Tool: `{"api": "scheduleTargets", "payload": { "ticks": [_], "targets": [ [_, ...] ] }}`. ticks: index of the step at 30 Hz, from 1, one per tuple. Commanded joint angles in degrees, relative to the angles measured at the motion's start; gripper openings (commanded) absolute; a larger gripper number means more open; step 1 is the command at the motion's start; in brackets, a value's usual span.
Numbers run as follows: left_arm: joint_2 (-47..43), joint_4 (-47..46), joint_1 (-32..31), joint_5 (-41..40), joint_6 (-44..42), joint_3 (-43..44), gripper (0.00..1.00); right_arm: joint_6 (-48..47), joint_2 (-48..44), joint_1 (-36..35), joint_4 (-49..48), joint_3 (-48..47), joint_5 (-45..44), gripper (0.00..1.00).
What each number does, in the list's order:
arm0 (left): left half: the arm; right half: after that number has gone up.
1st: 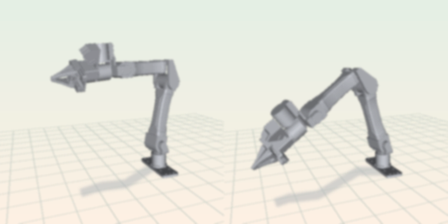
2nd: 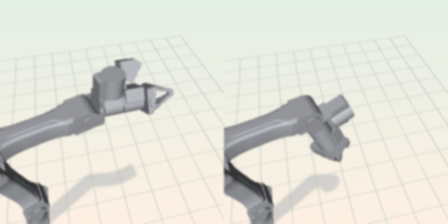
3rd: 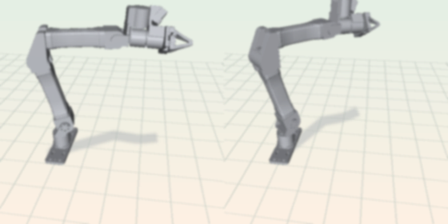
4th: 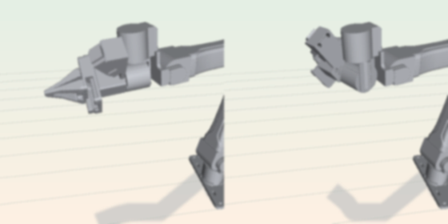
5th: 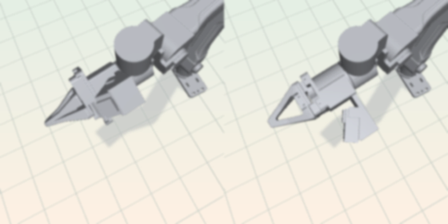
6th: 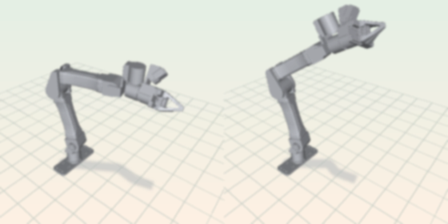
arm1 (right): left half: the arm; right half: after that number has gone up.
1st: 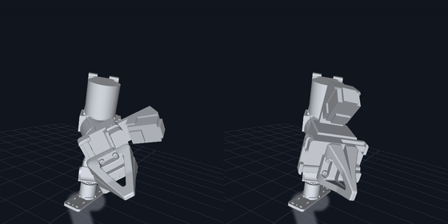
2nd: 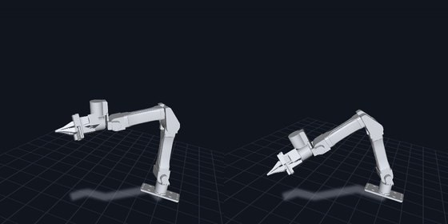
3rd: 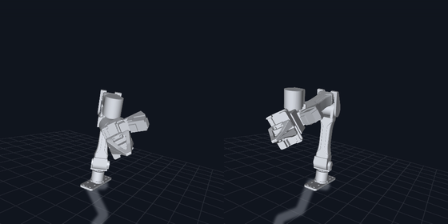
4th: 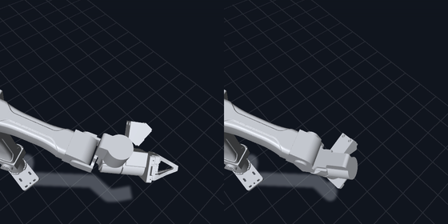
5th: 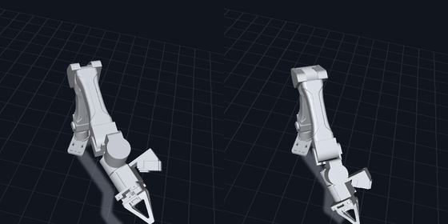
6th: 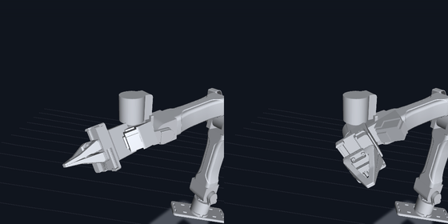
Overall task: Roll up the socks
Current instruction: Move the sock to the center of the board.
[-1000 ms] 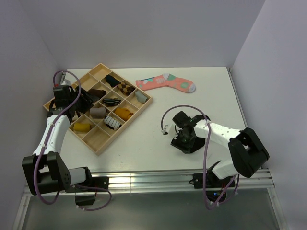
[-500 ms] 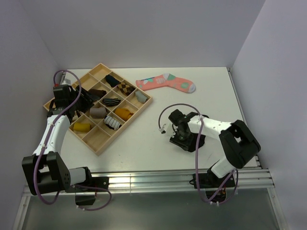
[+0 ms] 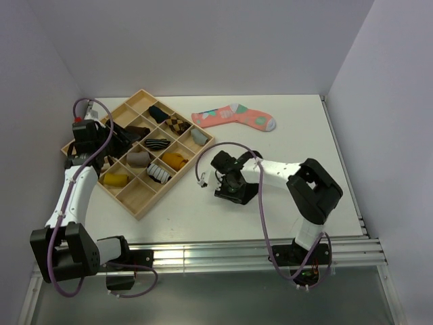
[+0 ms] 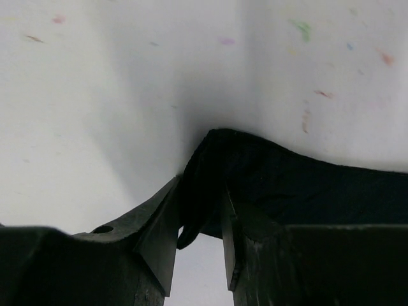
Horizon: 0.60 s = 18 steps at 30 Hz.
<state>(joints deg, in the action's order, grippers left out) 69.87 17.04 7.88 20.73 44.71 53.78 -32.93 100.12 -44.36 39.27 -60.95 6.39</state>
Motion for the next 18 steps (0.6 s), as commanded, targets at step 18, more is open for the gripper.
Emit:
{"api": "scheduleTargets", "payload": {
  "ticks": [18],
  "targets": [
    [-3.1, -7.2, -7.4, -0.9, 2.0, -5.0, 0.56, 4.2, -11.0, -2.7, 1.5, 2.3, 1.1, 0.68]
  ]
}}
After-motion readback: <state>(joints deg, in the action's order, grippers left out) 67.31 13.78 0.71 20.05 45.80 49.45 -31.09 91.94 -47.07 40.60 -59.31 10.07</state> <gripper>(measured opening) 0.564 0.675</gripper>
